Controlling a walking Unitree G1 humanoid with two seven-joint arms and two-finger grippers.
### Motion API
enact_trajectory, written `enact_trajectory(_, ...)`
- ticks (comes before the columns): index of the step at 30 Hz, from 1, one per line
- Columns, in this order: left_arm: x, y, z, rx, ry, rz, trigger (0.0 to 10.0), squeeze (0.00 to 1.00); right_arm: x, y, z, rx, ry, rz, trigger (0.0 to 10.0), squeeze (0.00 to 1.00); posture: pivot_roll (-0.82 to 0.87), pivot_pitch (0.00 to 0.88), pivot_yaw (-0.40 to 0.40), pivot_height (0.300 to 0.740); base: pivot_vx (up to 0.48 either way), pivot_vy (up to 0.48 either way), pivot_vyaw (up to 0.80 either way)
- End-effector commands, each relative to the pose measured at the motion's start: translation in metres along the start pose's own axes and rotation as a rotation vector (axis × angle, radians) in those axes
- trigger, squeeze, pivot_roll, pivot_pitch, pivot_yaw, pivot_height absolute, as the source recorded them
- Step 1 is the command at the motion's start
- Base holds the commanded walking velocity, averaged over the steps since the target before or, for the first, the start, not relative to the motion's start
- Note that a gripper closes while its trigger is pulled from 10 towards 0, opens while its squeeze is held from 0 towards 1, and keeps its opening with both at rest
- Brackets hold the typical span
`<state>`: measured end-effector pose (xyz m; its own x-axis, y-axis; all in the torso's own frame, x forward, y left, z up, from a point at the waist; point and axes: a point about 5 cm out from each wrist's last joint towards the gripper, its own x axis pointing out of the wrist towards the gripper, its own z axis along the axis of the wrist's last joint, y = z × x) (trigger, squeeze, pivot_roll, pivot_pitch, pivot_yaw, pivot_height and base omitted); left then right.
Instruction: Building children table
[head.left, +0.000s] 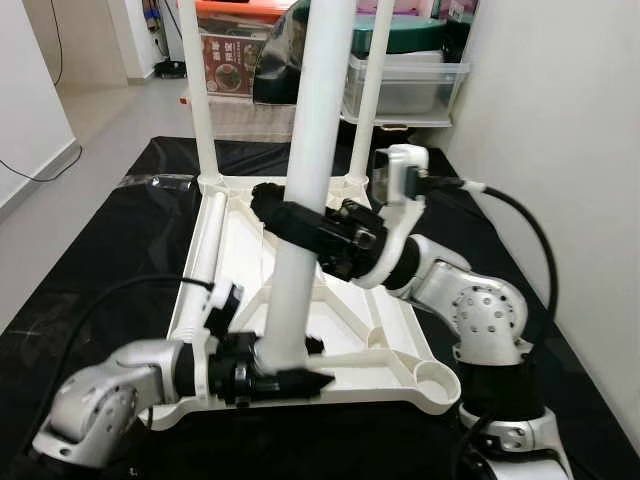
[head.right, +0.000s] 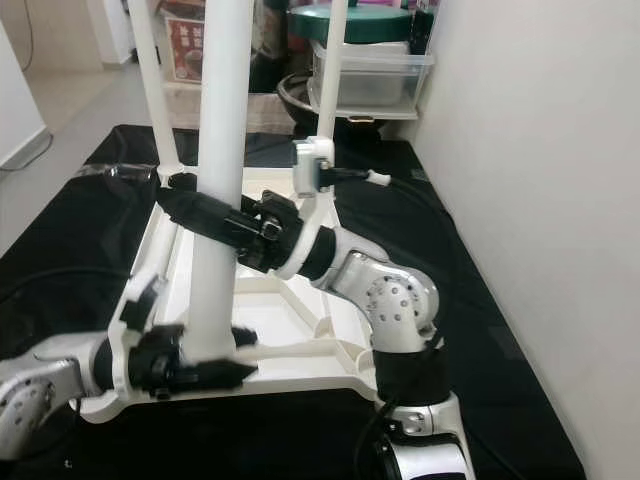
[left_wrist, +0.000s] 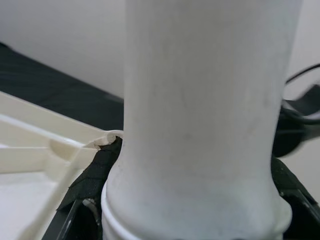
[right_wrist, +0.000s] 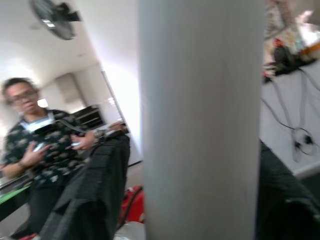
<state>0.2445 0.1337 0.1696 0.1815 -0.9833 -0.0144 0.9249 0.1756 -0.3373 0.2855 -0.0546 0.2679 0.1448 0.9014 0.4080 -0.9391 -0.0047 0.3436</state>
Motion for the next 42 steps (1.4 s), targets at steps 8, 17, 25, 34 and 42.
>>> enact_trajectory(8, -0.005, 0.016, 0.002, 0.104, 0.046, 0.202, 10.0, 0.0, -0.018, -0.023, -0.002, -0.1, 0.034, -0.363, 10.0, 0.0, 0.09, 0.0, -0.069, 0.74, 0.0, 0.0, 0.0)
enact_trajectory(17, 0.002, 0.049, -0.012, 0.242, 0.143, 0.563, 10.0, 0.0, -0.034, -0.046, -0.002, 0.021, -0.144, -0.715, 10.0, 0.0, 0.09, 0.0, -0.075, 0.74, 0.0, 0.0, 0.0)
enact_trajectory(25, 0.027, 0.051, -0.017, 0.364, 0.2, 0.564, 10.0, 0.0, -0.02, -0.046, -0.031, 0.132, -0.159, -0.757, 10.0, 0.0, 0.09, 0.0, -0.07, 0.74, 0.0, 0.0, 0.0)
enact_trajectory(34, 0.039, 0.055, -0.016, 0.412, 0.204, 0.564, 10.0, 0.0, -0.018, -0.049, -0.038, 0.124, -0.176, -0.839, 5.0, 0.0, 0.09, 0.0, -0.069, 0.74, 0.0, 0.0, 0.0)
enact_trajectory(42, 0.045, 0.054, -0.019, 0.41, 0.201, 0.56, 10.0, 0.0, -0.014, -0.043, -0.04, 0.149, -0.21, -0.804, 0.0, 0.0, 0.08, 0.0, -0.067, 0.74, 0.0, 0.0, 0.0)
